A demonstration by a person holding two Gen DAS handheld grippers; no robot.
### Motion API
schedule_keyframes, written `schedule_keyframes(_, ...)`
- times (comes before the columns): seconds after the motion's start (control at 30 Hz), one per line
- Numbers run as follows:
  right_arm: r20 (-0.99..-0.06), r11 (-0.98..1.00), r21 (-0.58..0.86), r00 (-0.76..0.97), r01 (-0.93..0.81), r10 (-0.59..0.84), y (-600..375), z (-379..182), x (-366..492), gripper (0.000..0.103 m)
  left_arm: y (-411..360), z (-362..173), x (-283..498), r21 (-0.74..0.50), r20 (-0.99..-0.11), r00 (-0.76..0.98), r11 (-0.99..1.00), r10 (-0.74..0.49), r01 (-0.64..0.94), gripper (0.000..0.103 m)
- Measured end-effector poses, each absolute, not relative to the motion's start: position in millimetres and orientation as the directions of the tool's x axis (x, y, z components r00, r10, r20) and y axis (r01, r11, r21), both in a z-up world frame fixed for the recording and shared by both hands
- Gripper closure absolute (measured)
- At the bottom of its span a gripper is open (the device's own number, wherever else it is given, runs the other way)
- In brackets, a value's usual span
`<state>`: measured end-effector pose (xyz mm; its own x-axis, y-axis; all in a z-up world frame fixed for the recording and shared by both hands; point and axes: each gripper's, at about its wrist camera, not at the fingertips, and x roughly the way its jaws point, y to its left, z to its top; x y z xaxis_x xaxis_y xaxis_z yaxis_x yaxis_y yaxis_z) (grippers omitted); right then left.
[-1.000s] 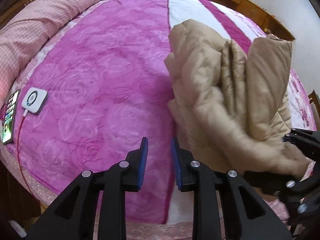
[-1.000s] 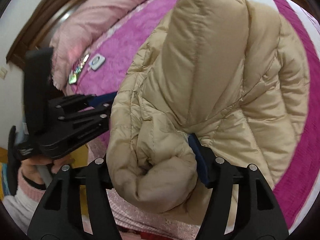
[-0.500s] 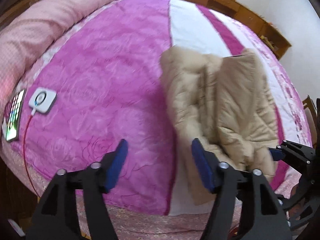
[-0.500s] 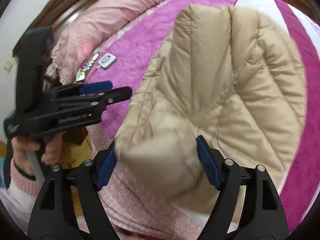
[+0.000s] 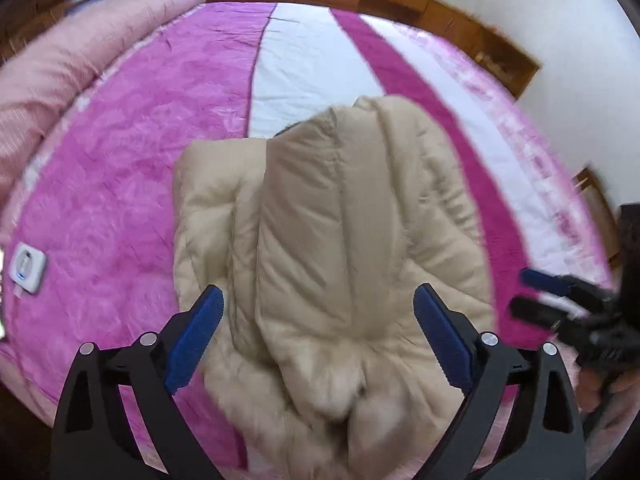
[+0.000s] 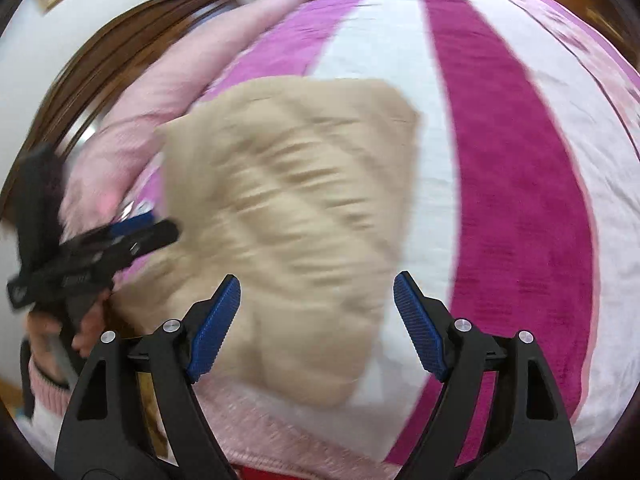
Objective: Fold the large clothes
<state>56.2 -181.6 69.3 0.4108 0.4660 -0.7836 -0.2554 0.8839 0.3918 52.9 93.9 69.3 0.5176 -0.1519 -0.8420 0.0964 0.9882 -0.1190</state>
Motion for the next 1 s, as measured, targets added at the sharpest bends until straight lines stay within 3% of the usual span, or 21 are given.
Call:
schedule_keyframes(0.17, -0.784, 0.878, 0.427, 0.395, -0.218, 0.479, -197, 42, 77, 0.036, 105, 58, 59, -0.097, -0.843, 0.529, 0.995, -0.098, 0.031, 0.011)
schedule_keyframes(0.43, -0.737, 0.811, 0.467, 0.352, -0.352, 0.577, -153, 44, 78, 0.037, 162, 19, 40, -0.175, -0.863, 0.495, 0.979, -0.1, -0.107, 0.011)
schedule_keyframes(0.57, -0.717, 0.788, 0.515, 0.334, -0.338, 0.612, -155, 35, 78, 0.021, 186, 1, 30, -0.236, -0.869, 0.477, 0.957, -0.13, -0.17, 0.01)
schedule_keyframes(0.83, -0.624, 0.653, 0.716, 0.194, -0.248, 0.757, -173, -8, 93, 0.016, 199, -17, 30, -0.359, -0.86, 0.454, 0.908, -0.232, -0.217, 0.01)
schedule_keyframes(0.93, -0.559, 0.575, 0.783, 0.136, -0.238, 0.818, -165, -19, 102, 0.016, 203, -21, 32, -0.453, -0.831, 0.452, 0.867, -0.325, -0.209, 0.021)
schedule_keyframes(1.0, -0.532, 0.548, 0.797, 0.135, -0.252, 0.836, -160, -23, 101, 0.015, 206, -23, 32, -0.551, -0.782, 0.456, 0.813, -0.425, -0.187, 0.037)
